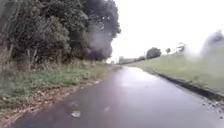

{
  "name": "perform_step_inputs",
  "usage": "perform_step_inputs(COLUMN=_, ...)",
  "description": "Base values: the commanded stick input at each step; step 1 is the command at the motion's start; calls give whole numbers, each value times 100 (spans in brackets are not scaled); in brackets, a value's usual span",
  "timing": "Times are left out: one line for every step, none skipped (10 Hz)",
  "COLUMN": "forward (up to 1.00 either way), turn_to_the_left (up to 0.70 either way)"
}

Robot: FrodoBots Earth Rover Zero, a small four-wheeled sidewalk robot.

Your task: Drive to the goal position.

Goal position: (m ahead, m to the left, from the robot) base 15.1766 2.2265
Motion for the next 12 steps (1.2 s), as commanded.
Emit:
perform_step_inputs(forward=70, turn_to_the_left=0)
perform_step_inputs(forward=70, turn_to_the_left=0)
perform_step_inputs(forward=70, turn_to_the_left=0)
perform_step_inputs(forward=70, turn_to_the_left=0)
perform_step_inputs(forward=70, turn_to_the_left=0)
perform_step_inputs(forward=70, turn_to_the_left=0)
perform_step_inputs(forward=70, turn_to_the_left=0)
perform_step_inputs(forward=70, turn_to_the_left=0)
perform_step_inputs(forward=70, turn_to_the_left=0)
perform_step_inputs(forward=70, turn_to_the_left=0)
perform_step_inputs(forward=70, turn_to_the_left=0)
perform_step_inputs(forward=70, turn_to_the_left=0)
